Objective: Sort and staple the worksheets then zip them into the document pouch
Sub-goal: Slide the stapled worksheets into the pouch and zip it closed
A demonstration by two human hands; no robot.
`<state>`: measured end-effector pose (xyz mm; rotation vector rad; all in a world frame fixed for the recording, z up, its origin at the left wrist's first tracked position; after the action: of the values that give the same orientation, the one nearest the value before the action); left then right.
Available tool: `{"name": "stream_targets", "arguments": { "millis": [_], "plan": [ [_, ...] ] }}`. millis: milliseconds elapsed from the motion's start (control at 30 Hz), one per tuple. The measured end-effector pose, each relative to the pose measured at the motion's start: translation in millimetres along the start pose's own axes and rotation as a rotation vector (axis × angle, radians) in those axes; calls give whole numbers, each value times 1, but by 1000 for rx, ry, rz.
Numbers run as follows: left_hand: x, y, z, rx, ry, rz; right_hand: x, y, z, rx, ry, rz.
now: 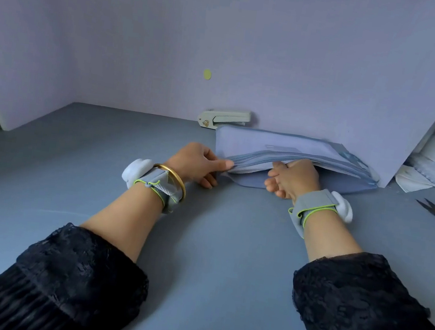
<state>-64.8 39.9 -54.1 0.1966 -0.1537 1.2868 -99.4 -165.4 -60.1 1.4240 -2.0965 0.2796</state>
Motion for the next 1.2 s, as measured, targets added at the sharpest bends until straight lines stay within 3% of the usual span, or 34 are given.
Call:
{"name": "stream_targets", "arguments": {
  "millis": [200, 400, 600, 933, 1200],
  "plan": [
    [-3, 1, -2, 86, 250, 61, -13, 36, -24, 166, 139, -335],
    [-8, 1, 0, 98, 366, 102, -19, 49, -31, 306, 95, -353],
    [-12, 1, 3, 85, 347, 89, -34, 40, -29, 383, 87, -98],
    [-14, 3, 4, 93, 395, 88, -34, 29, -28, 480, 132, 108],
    [-13, 0, 2, 98, 464, 80, -28, 34, -34, 591, 206, 129]
  ]
}}
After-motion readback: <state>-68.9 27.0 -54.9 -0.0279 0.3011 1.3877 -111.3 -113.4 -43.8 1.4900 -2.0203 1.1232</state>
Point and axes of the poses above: each hand's wrist, its own y-axis away from the middle knuckle, its own x-axis out of the back of the hand, z = x × y, the point moved 3 cm from there along -y, towards the middle knuckle, and after that the axes turned 13 degrees about y, right-handed, at the moved point
